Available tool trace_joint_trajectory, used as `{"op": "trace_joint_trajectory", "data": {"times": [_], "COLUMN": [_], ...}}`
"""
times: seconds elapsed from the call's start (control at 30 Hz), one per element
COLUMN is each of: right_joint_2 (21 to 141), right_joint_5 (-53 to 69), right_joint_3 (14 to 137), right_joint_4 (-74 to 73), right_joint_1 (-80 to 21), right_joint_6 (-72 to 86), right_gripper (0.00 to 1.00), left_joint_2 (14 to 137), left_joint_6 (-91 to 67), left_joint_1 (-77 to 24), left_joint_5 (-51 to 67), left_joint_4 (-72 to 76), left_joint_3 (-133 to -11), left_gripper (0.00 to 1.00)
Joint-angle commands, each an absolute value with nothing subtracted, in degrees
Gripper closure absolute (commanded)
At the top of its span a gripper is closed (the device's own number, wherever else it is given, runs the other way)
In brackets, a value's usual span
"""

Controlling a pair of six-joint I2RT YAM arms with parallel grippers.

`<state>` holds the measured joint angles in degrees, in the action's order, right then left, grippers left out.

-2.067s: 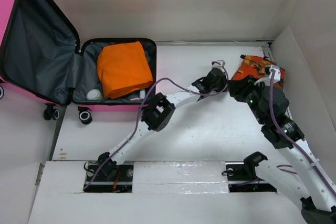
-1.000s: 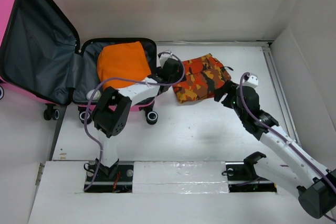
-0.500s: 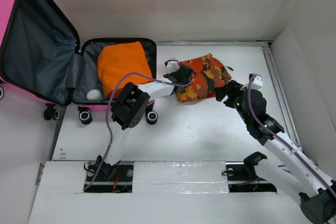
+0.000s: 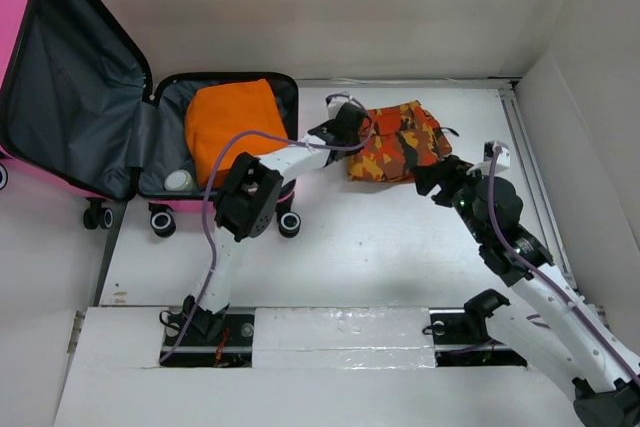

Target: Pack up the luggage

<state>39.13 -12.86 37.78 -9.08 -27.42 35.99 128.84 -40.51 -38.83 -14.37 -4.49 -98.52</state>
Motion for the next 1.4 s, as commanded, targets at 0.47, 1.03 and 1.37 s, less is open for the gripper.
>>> {"op": "trace_joint_trajectory", "data": {"times": [0.47,1.03,1.37], "right_joint_2": [39.11,35.24,35.77], "right_joint_5": [-6.77,-3.25,-1.49], "right_joint_3": [42.71,39.90,38.85], "right_joint_4": [-6.86,-6.86,-5.71], "right_joint_1": [-27.60,-28.13,-28.13], "right_joint_6": [33.31,33.31,33.31], "right_gripper": [0.26,0.26,0.26], "left_joint_2": [98.88,100.20,105.45], "left_joint_6": [-25.13,-23.82,-20.65], "left_joint_1": [-12.60,6.85,11.16], "left_joint_5": [-11.27,-16.17,-18.90], "left_joint_4": [-10.92,-8.95,-11.59], "left_joint_3": [-95.12,-86.04,-92.63], "left_gripper": [1.00,1.00,1.00]}}
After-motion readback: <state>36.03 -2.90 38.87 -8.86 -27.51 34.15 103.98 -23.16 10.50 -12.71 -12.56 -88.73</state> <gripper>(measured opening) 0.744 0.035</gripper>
